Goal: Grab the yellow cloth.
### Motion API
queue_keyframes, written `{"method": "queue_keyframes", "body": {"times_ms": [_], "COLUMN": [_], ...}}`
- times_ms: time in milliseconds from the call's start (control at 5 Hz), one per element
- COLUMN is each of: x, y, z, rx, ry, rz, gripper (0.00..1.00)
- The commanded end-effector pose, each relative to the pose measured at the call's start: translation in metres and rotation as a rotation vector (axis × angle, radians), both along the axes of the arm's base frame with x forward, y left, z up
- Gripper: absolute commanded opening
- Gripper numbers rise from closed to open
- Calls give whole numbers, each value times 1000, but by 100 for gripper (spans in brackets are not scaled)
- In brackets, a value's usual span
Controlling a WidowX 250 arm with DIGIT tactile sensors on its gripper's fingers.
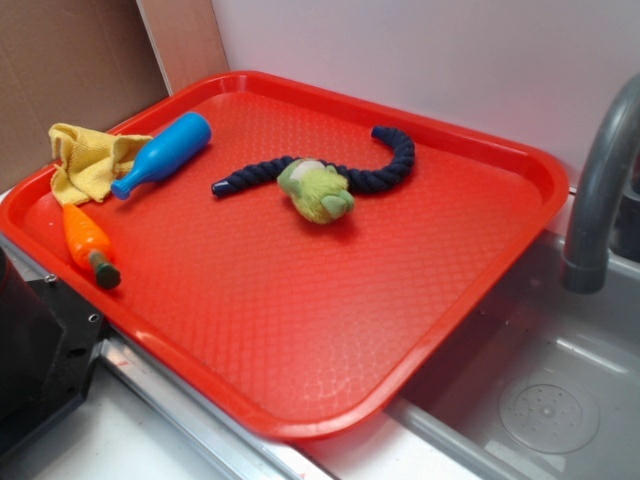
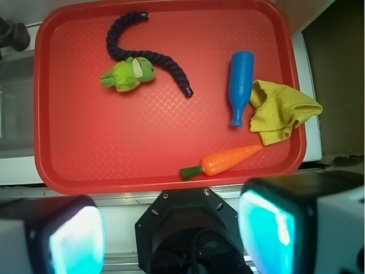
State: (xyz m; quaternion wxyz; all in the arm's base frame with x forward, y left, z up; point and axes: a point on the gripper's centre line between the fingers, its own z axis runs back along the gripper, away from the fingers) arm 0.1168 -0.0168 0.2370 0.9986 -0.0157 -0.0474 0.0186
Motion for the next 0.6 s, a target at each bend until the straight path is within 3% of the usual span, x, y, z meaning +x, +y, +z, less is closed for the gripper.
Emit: {"method": "queue_keyframes", "body": {"times_ms": [0, 200, 400], "x": [0, 25, 46], "y": [0, 50, 60], "z": [0, -50, -82], "rx": [0, -14, -88], "ry": [0, 58, 5], "rz": [0, 188, 400], "gripper": [100, 100, 100]}}
